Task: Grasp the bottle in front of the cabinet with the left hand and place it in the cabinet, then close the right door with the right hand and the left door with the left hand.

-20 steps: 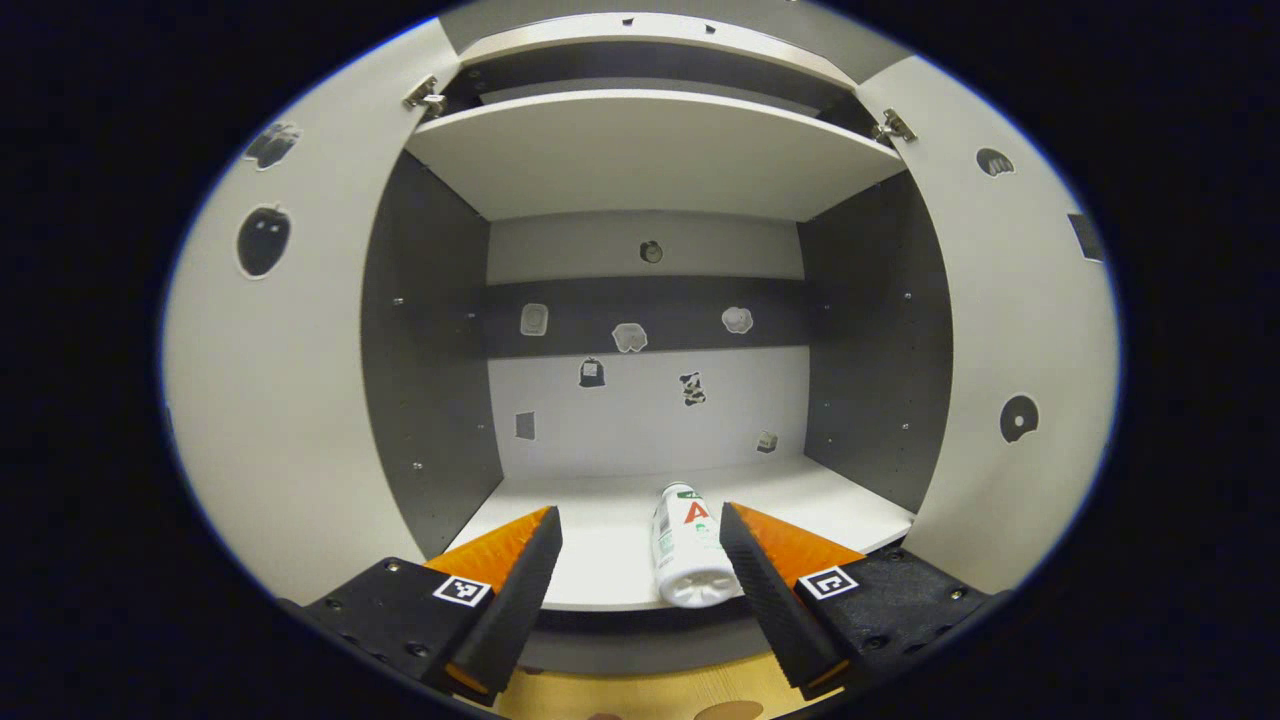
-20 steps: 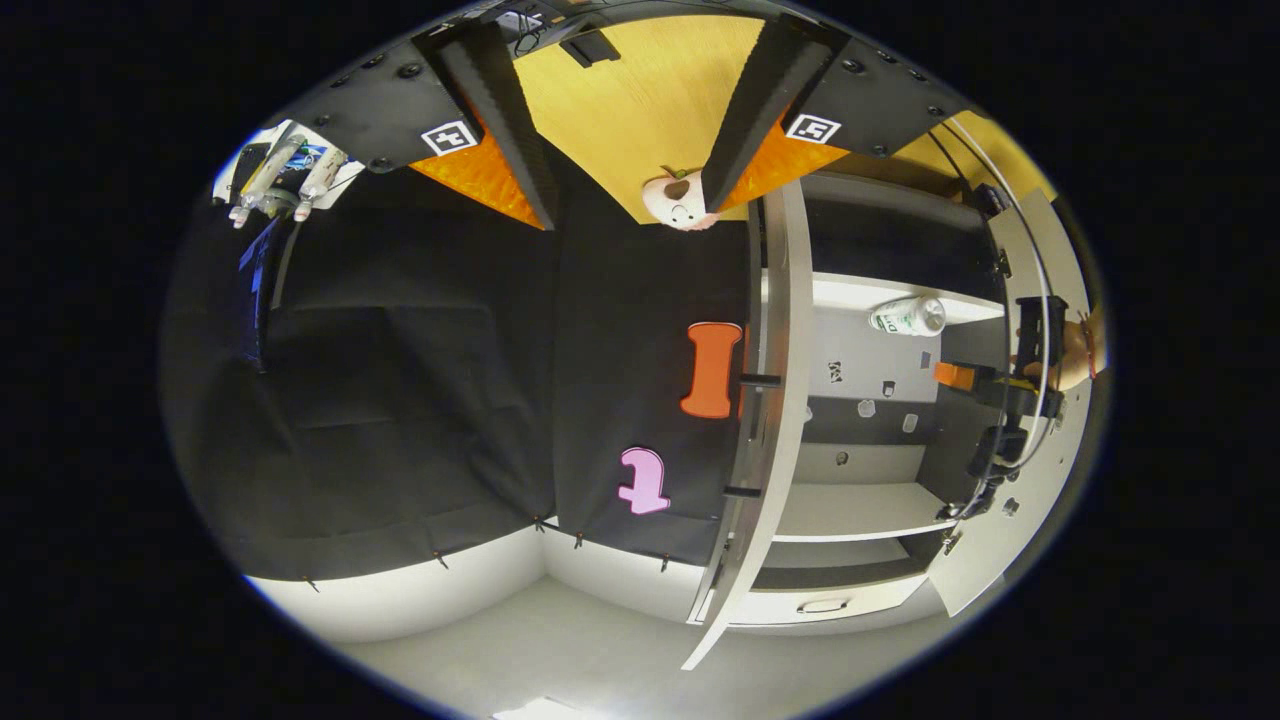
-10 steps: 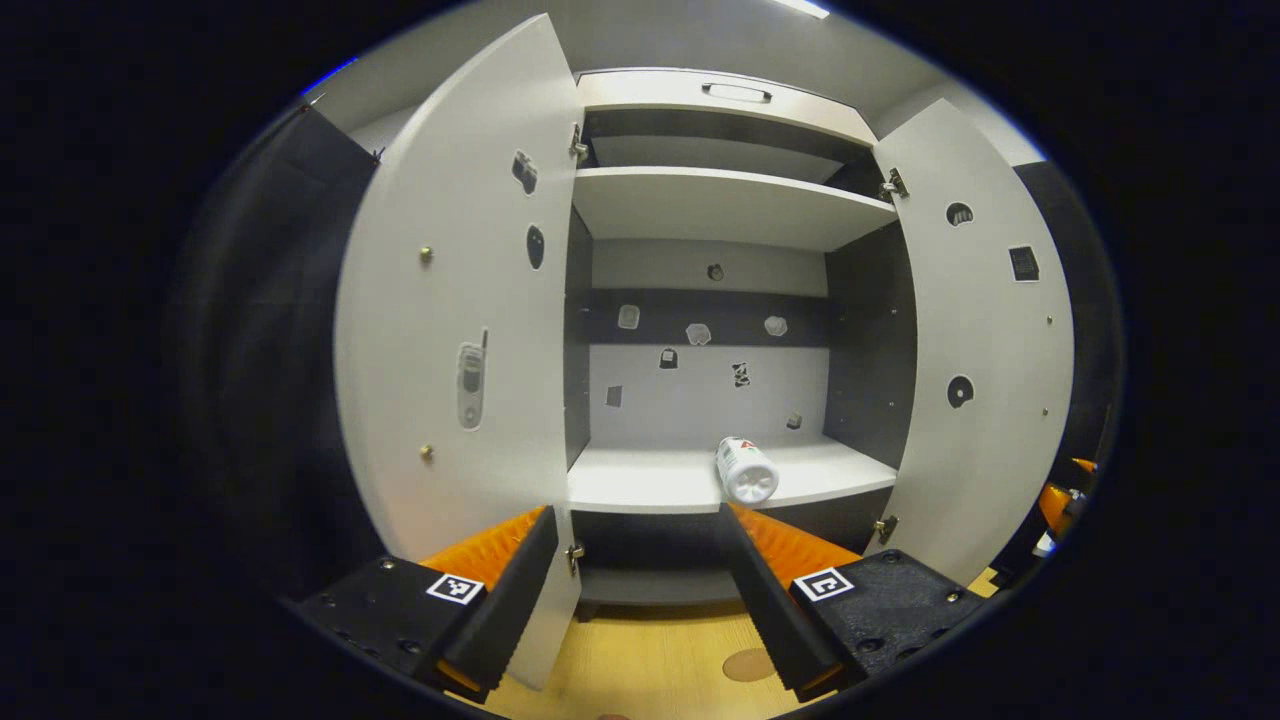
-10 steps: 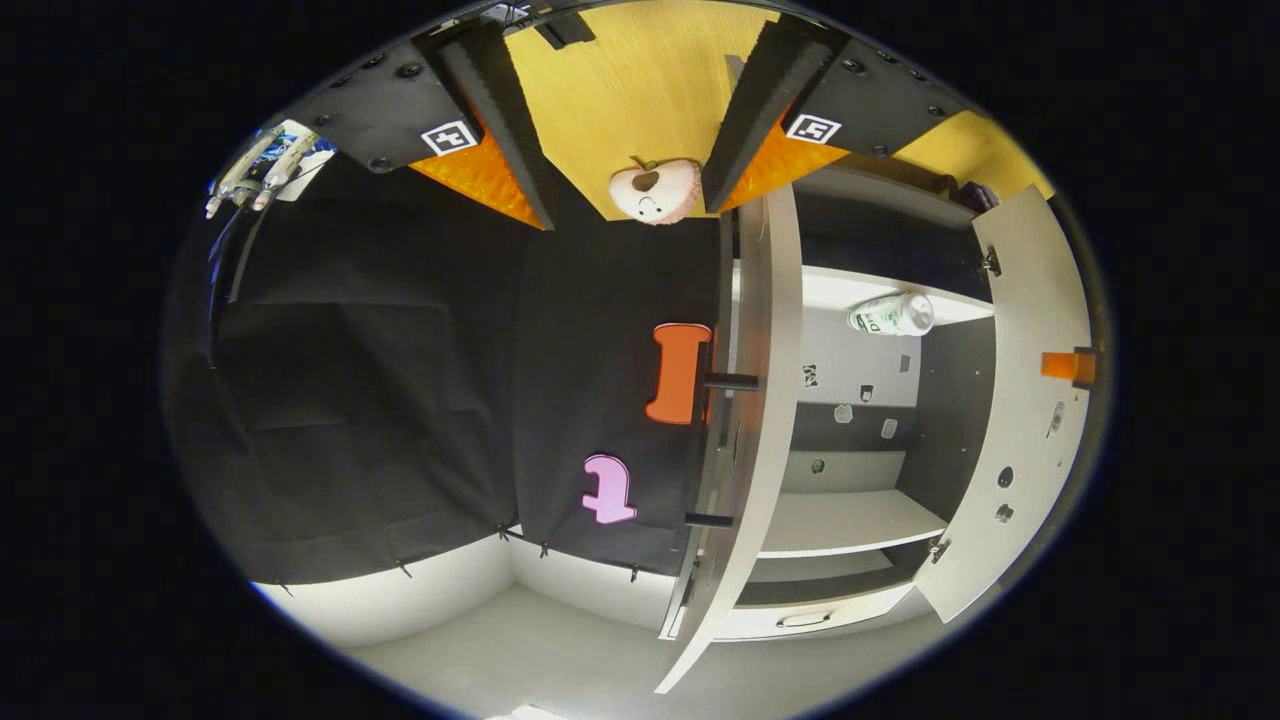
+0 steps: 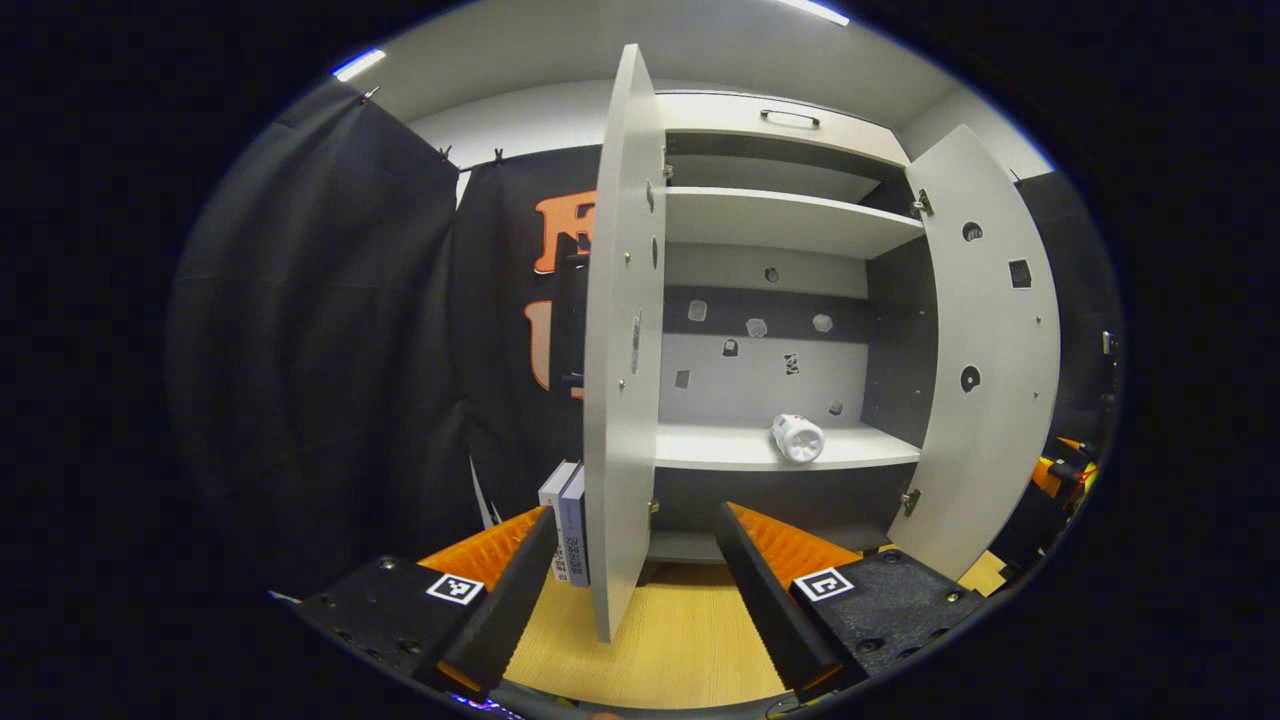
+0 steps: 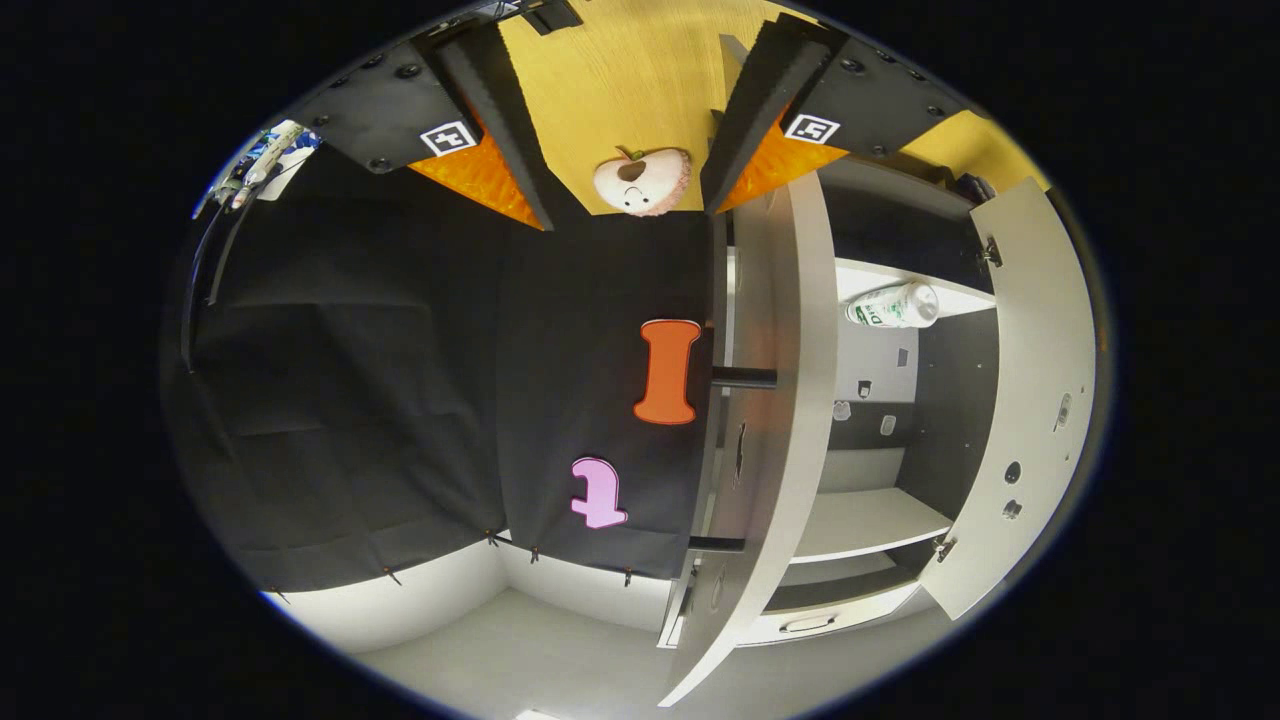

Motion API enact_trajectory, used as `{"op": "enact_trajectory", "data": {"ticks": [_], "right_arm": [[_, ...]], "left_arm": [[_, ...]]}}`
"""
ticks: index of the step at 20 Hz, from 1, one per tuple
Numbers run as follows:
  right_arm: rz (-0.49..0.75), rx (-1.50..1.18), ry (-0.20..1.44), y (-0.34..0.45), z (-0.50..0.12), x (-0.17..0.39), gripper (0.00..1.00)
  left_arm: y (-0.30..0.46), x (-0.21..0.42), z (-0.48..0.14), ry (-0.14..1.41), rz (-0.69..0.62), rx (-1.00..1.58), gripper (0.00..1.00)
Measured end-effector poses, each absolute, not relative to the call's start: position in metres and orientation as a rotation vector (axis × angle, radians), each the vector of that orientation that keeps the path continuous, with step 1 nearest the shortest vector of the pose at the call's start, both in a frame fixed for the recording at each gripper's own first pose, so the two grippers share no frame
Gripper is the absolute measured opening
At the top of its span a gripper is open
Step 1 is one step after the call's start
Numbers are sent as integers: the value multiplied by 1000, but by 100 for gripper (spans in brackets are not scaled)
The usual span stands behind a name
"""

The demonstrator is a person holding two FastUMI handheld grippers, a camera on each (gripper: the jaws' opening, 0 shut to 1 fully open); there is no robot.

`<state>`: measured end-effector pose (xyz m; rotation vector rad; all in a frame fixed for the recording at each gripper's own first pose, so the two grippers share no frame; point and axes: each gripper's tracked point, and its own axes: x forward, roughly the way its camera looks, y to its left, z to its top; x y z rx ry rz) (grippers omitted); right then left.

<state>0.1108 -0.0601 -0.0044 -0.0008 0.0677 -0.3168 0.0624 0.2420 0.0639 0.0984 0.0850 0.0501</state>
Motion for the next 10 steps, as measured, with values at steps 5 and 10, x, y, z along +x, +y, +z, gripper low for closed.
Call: {"op": "enact_trajectory", "data": {"ticks": [5, 10], "right_arm": [[-310, -33, 61, -44, -2, 110, 87], [-253, -5, 71, -12, -2, 116, 93]], "left_arm": [[267, 51, 57, 98, 102, 96, 96], [266, 48, 52, 99, 103, 43, 94]]}}
